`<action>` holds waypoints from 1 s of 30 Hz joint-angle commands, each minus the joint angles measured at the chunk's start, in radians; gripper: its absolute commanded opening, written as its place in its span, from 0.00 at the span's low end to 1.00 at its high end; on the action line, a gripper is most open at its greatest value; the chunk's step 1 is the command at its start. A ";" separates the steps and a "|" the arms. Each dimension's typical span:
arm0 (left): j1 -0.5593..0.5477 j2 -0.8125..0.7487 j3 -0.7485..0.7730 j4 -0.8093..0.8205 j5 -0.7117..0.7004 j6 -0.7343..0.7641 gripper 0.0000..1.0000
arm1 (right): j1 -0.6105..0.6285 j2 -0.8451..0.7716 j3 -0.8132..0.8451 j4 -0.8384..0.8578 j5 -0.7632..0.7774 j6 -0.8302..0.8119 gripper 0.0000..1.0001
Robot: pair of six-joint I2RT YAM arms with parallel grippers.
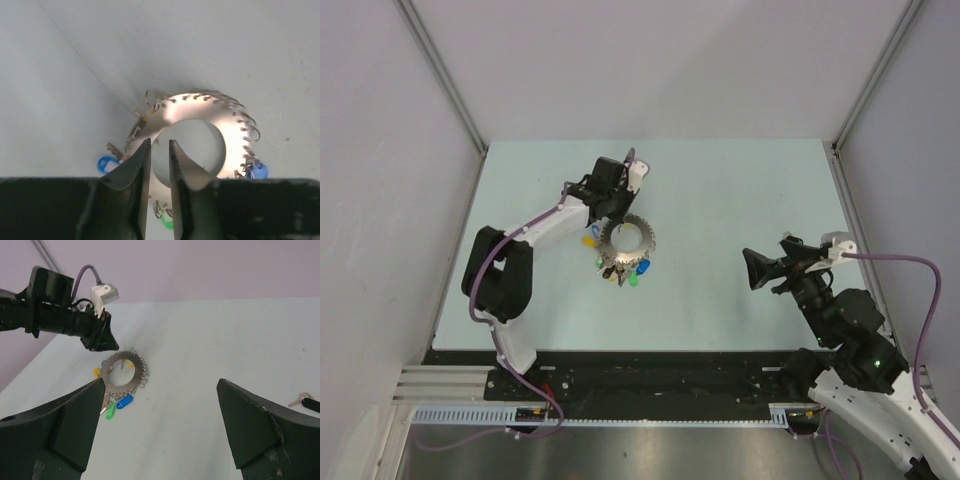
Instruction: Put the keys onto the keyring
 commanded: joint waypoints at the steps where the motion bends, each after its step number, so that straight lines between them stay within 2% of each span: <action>1: 0.041 -0.031 0.024 0.176 0.053 -0.143 0.37 | -0.003 -0.056 0.018 -0.062 0.086 0.045 1.00; 3: 0.055 -0.095 -0.023 0.213 0.044 -0.177 0.56 | -0.002 -0.064 0.039 -0.083 0.106 0.044 1.00; 6: 0.081 -0.213 -0.094 0.251 0.014 -0.260 0.71 | -0.002 -0.066 0.078 -0.137 0.140 0.036 1.00; 7: 0.096 -0.246 -0.109 0.250 0.004 -0.277 0.74 | -0.002 -0.064 0.092 -0.164 0.146 0.036 1.00; 8: 0.104 -0.320 -0.141 0.247 0.004 -0.292 0.78 | -0.002 -0.063 0.101 -0.175 0.161 0.030 1.00; 9: 0.110 -0.359 -0.161 0.242 0.007 -0.312 0.86 | -0.002 -0.063 0.110 -0.184 0.171 0.025 1.00; 11: 0.122 -0.456 -0.220 0.229 -0.001 -0.323 0.93 | 0.000 -0.060 0.138 -0.217 0.215 0.018 1.00; 12: 0.124 -0.558 -0.243 0.225 -0.001 -0.329 0.98 | -0.002 -0.060 0.148 -0.229 0.229 0.013 1.00; 18: 0.127 -0.963 -0.434 0.172 -0.119 -0.354 1.00 | 0.001 -0.070 0.172 -0.277 0.348 -0.030 1.00; 19: 0.127 -1.091 -0.462 0.164 -0.134 -0.355 1.00 | 0.001 -0.070 0.172 -0.286 0.359 -0.031 1.00; 21: 0.127 -1.209 -0.539 0.152 -0.179 -0.355 1.00 | 0.001 -0.069 0.170 -0.292 0.381 -0.022 1.00; 22: 0.128 -1.328 -0.562 0.129 -0.193 -0.354 1.00 | 0.001 -0.067 0.167 -0.295 0.385 -0.018 1.00; 25: 0.127 -1.527 -0.671 0.089 -0.228 -0.335 1.00 | -0.005 -0.070 0.162 -0.306 0.376 -0.008 1.00; 30: 0.127 -1.758 -0.774 0.025 -0.297 -0.346 1.00 | -0.033 -0.093 0.144 -0.292 0.339 -0.018 1.00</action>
